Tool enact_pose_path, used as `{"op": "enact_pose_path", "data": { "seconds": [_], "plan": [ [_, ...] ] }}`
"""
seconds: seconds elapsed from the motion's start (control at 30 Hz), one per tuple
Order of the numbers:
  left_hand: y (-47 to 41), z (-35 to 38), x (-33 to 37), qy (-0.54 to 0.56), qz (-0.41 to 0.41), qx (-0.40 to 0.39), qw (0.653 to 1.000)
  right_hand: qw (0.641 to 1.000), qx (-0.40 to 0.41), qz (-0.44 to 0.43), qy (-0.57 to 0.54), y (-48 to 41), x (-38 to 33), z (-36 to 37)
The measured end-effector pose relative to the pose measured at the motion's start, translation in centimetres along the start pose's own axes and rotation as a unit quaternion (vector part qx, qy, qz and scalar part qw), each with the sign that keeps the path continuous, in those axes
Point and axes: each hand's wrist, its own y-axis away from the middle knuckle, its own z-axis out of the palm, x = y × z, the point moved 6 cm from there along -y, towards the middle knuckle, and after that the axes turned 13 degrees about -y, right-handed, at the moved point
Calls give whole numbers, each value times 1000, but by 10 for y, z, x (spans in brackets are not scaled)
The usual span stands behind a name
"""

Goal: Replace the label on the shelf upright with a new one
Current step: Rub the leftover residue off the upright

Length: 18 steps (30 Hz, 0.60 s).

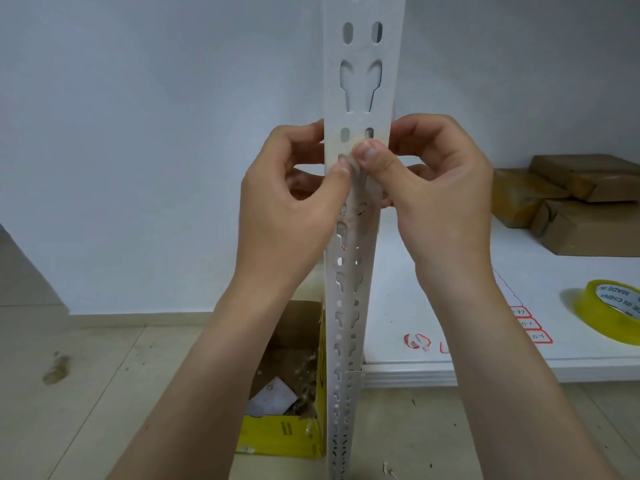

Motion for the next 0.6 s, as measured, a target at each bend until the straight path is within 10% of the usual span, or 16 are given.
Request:
{"op": "enact_pose_path", "data": {
  "seconds": [0.6],
  "plan": [
    [2,32,-7,251,-163,-54,953,993,-52,62,-86,2,6,4]
  ]
}}
